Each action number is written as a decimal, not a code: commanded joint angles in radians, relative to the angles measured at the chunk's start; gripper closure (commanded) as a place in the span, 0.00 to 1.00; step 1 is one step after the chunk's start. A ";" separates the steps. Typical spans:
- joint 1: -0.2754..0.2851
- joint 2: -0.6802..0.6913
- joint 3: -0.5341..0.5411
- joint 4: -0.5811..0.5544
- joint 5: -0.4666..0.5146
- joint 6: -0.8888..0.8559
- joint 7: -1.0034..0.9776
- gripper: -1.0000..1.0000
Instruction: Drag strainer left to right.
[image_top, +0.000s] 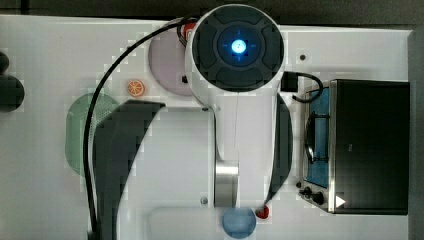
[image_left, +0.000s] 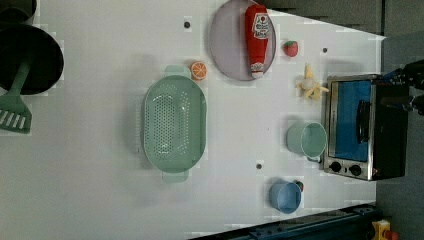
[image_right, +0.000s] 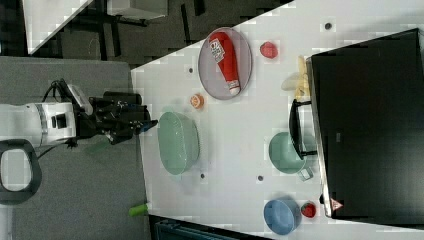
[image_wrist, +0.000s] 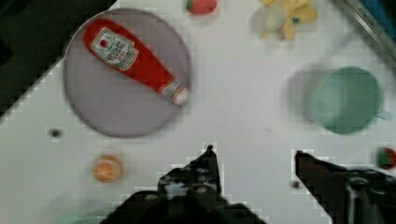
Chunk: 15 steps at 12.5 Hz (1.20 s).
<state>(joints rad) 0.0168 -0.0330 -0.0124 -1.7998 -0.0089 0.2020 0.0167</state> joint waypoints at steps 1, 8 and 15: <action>-0.015 -0.440 -0.072 -0.264 -0.017 -0.180 0.043 0.27; 0.010 -0.404 0.047 -0.265 -0.014 -0.117 0.062 0.00; 0.032 -0.173 0.384 -0.268 -0.014 0.035 0.578 0.00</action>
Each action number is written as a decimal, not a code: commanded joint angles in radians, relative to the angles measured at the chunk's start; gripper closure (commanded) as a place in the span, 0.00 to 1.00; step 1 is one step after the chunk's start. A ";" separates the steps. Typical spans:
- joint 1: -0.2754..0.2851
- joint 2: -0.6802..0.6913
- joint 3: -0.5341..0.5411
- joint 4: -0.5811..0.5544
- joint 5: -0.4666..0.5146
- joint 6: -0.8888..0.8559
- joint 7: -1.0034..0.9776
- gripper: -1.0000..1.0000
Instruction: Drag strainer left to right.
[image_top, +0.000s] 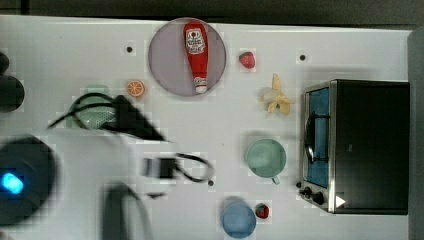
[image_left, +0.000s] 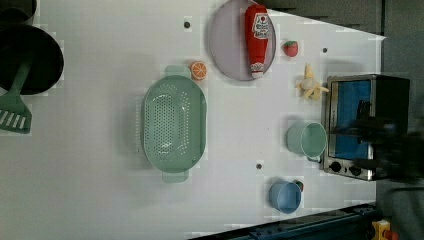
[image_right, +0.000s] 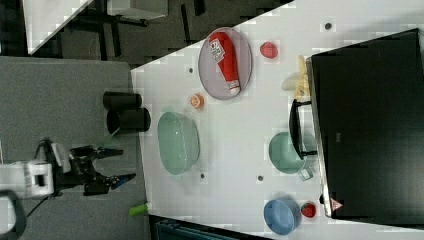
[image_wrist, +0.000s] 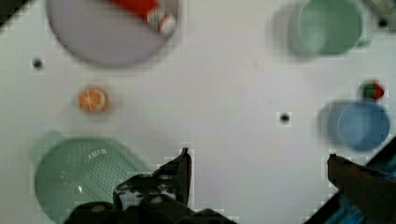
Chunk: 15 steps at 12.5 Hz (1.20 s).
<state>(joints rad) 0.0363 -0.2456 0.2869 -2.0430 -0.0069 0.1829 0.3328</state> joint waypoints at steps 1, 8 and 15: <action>0.013 0.087 0.131 -0.026 -0.016 0.101 0.355 0.00; 0.025 0.426 0.282 -0.111 -0.020 0.505 0.860 0.00; 0.067 0.671 0.215 -0.157 -0.077 0.838 0.995 0.00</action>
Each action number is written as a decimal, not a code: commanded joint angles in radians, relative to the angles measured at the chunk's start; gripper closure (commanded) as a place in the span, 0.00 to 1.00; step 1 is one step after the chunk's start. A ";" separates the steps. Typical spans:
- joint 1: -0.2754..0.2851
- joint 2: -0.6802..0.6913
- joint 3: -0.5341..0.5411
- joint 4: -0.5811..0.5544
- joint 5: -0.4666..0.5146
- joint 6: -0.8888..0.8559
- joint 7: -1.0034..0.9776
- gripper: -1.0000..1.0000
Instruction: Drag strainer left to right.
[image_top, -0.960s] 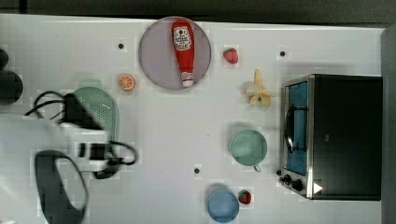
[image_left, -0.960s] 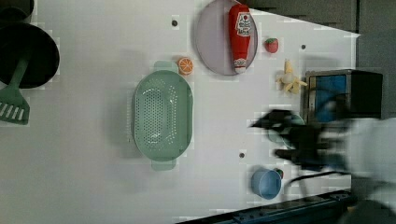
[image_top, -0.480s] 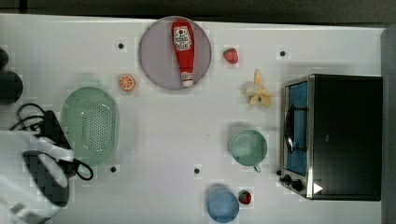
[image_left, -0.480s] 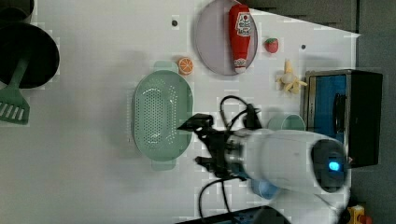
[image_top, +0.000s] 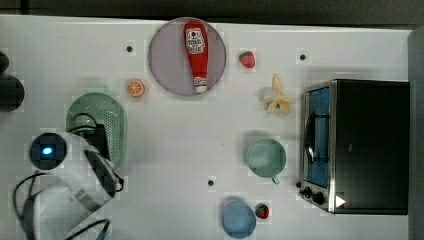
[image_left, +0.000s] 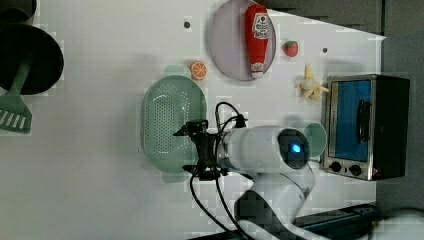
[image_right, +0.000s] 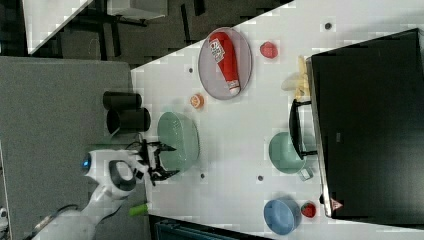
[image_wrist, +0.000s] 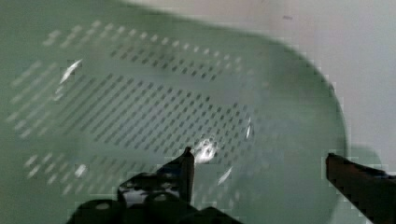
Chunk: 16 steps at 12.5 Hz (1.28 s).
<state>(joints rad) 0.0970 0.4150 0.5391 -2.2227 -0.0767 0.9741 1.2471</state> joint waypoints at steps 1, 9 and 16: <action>0.024 0.035 -0.067 0.025 -0.013 0.066 0.080 0.00; 0.141 0.084 -0.249 0.033 -0.013 0.111 0.080 0.00; 0.096 0.024 -0.306 -0.044 -0.013 0.120 0.027 0.00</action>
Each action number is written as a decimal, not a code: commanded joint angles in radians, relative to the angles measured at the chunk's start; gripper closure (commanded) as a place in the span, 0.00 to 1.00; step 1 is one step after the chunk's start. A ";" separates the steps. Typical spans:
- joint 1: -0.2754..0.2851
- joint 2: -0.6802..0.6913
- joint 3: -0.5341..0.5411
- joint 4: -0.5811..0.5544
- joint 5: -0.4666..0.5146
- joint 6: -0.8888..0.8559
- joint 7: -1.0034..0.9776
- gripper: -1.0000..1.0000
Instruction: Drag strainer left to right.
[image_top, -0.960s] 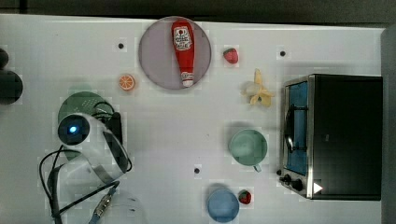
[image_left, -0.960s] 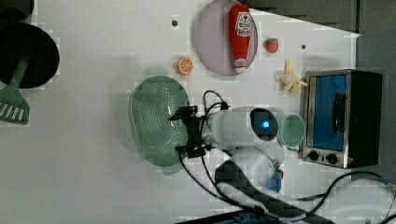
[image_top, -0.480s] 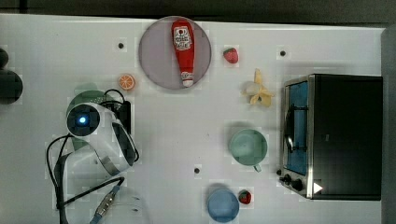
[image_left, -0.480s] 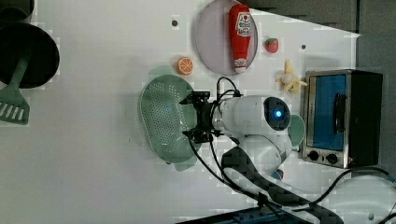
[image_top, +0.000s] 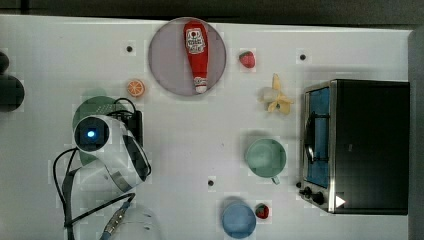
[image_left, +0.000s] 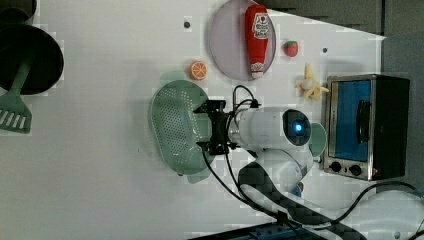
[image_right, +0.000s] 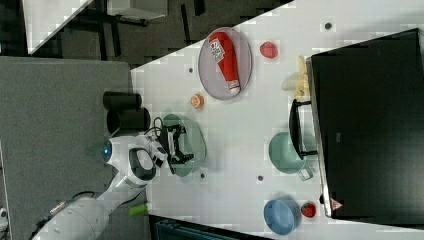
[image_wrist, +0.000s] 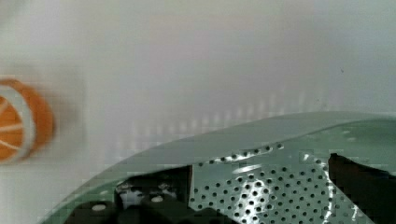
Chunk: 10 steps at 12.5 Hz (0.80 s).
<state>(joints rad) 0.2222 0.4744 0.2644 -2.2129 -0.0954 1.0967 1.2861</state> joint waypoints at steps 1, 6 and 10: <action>-0.041 -0.045 -0.042 -0.067 0.006 -0.003 -0.021 0.00; -0.102 -0.071 -0.096 -0.112 0.006 0.000 -0.119 0.00; -0.146 -0.074 -0.163 -0.127 0.006 -0.001 -0.259 0.00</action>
<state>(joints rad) 0.1068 0.4187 0.1461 -2.3516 -0.0834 1.1143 1.1162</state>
